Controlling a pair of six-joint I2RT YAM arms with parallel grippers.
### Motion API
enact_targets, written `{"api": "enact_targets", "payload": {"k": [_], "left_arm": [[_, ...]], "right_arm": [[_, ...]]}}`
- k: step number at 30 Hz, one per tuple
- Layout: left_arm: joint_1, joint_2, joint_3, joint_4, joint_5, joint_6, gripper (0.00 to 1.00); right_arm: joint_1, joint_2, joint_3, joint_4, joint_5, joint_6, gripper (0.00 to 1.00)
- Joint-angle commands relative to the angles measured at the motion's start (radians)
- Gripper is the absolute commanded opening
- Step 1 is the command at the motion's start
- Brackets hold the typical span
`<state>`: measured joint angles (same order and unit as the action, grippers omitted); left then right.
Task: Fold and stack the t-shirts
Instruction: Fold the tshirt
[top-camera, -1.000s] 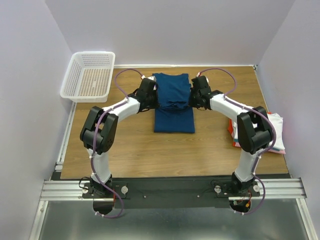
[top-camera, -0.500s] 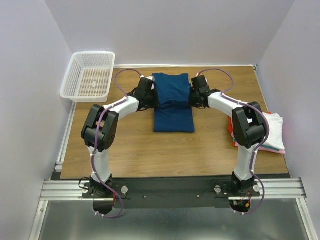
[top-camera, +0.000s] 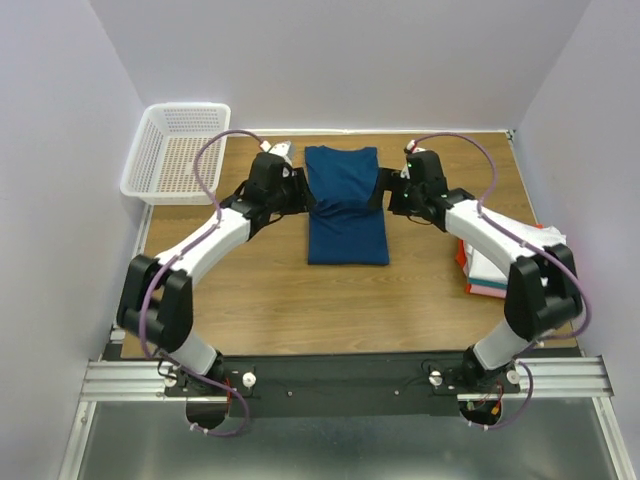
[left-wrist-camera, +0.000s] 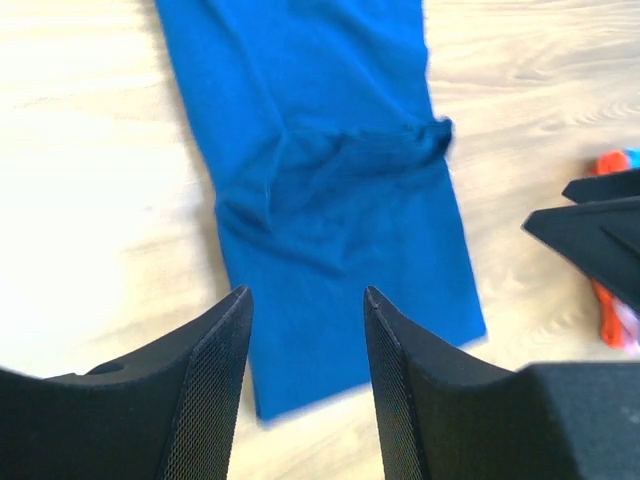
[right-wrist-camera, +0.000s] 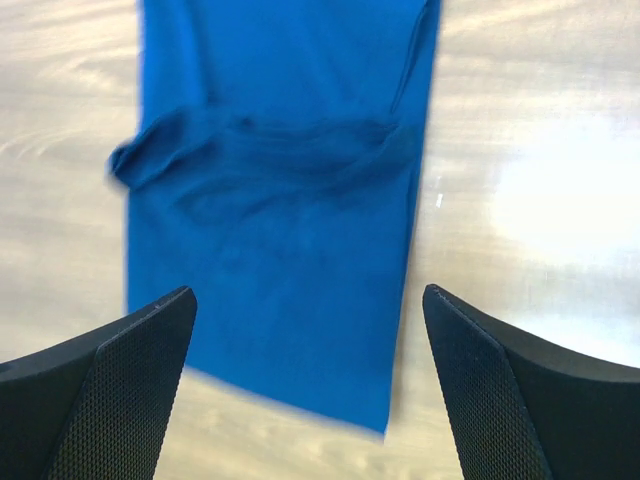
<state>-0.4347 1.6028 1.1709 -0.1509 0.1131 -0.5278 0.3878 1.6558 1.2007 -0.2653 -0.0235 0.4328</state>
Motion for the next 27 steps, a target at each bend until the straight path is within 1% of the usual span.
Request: {"api": "enact_targets", "payload": {"k": [1, 2, 3, 4, 6, 9, 10, 12, 14, 16, 17, 18, 20, 22, 24, 25, 27], "left_arm": [[-0.01, -0.167, -0.138, -0.019, 0.025, -0.015, 0.56], [-0.012, -0.24, -0.161, -0.025, 0.028, -0.029, 0.57], [-0.013, -0.283, -0.187, -0.026, 0.031, -0.034, 0.7], [-0.016, -0.363, -0.238, -0.024, 0.037, -0.038, 0.98], [-0.016, -0.446, -0.289, -0.024, 0.039, -0.055, 0.98], [-0.016, -0.592, -0.376, -0.044, -0.006, -0.093, 0.98], [-0.016, -0.65, -0.39, -0.061, -0.021, -0.101, 0.98], [-0.016, -0.696, -0.433, -0.073, -0.062, -0.112, 0.98], [-0.016, -0.74, -0.456, -0.085, -0.079, -0.121, 0.98], [-0.016, -0.756, -0.477, -0.095, -0.104, -0.158, 0.98], [-0.016, -0.762, -0.487, -0.092, -0.105, -0.166, 0.98], [-0.016, -0.767, -0.505, -0.085, -0.136, -0.185, 0.98], [-0.016, -0.773, -0.525, -0.056, -0.15, -0.205, 0.98], [-0.016, -0.774, -0.547, -0.039, -0.173, -0.207, 0.98], [-0.016, -0.771, -0.547, -0.044, -0.216, -0.221, 0.98], [-0.016, -0.77, -0.547, -0.044, -0.23, -0.225, 0.98], [-0.016, -0.767, -0.55, -0.035, -0.257, -0.239, 0.98]], "right_arm": [[0.019, -0.134, -0.128, 0.015, -0.125, -0.017, 1.0], [0.029, -0.172, -0.151, 0.029, -0.171, -0.019, 1.0], [0.037, -0.192, -0.17, 0.034, -0.188, -0.016, 1.0], [0.045, -0.208, -0.202, 0.041, -0.202, -0.016, 1.0], [0.065, -0.234, -0.223, 0.047, -0.204, -0.016, 1.0], [0.108, -0.248, -0.245, 0.063, -0.21, -0.017, 1.0], [0.118, -0.237, -0.247, 0.069, -0.214, -0.016, 1.0], [0.141, -0.212, -0.234, 0.09, -0.228, -0.022, 1.0], [0.148, -0.15, -0.207, 0.112, -0.246, -0.028, 1.0], [0.155, -0.093, -0.152, 0.124, -0.259, -0.032, 1.0], [0.158, -0.029, -0.13, 0.135, -0.283, -0.042, 1.0], [0.166, 0.002, -0.083, 0.143, -0.291, -0.043, 1.0], [0.174, 0.074, -0.031, 0.147, -0.309, -0.046, 1.0], [0.18, 0.177, 0.052, 0.149, -0.317, -0.052, 1.0], [0.183, 0.267, 0.114, 0.15, -0.326, -0.068, 1.0], [0.186, 0.294, 0.17, 0.149, -0.326, -0.077, 1.0], [0.186, 0.37, 0.22, 0.147, -0.319, -0.092, 1.0]]}}
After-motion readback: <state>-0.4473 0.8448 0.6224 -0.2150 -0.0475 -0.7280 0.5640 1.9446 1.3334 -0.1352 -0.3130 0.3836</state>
